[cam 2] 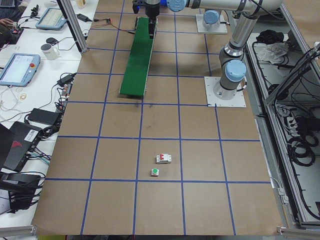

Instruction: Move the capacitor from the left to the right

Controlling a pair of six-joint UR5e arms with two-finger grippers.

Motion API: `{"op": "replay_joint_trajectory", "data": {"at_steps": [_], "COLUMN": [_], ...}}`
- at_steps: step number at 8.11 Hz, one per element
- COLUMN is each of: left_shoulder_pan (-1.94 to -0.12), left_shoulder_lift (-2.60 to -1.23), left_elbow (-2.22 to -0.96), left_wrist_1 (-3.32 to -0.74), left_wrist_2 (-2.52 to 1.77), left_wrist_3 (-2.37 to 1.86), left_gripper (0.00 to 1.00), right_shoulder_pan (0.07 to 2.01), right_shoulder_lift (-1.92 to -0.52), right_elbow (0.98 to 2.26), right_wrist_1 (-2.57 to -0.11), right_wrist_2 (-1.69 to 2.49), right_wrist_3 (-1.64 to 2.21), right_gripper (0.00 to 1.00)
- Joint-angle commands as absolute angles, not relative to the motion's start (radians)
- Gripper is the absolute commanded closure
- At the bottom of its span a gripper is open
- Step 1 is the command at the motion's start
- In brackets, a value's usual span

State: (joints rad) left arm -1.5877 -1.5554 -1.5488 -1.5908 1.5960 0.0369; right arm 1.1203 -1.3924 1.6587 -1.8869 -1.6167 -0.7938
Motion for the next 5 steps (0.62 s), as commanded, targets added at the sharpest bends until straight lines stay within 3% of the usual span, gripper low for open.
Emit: {"op": "replay_joint_trajectory", "data": {"at_steps": [1,2,4,5], "left_shoulder_pan": [-1.588,-1.588,-1.588,-1.588], "left_shoulder_lift": [-1.554,-1.554,-1.552,-1.552], "left_elbow": [-1.549,-1.549,-1.551,-1.551], "left_wrist_1": [-1.591,-1.591,-1.592,-1.591], "left_wrist_2": [1.595,1.595,1.597,1.595], "left_wrist_3": [0.038,0.037,0.037,0.037], "left_gripper": [0.0,0.0,0.0,0.0], "right_shoulder_pan": [0.869,0.838,0.827,0.827], "right_shoulder_lift": [-1.329,-1.245,-1.16,-1.16], "right_elbow": [1.658,1.664,1.67,1.675], "right_wrist_1": [-2.01,-2.148,-2.186,-2.187], "right_wrist_2": [-1.63,-1.676,-1.675,-1.672], "right_wrist_3": [-1.228,-1.32,-1.353,-1.358], "right_gripper": [1.0,1.0,1.0,0.35]}}
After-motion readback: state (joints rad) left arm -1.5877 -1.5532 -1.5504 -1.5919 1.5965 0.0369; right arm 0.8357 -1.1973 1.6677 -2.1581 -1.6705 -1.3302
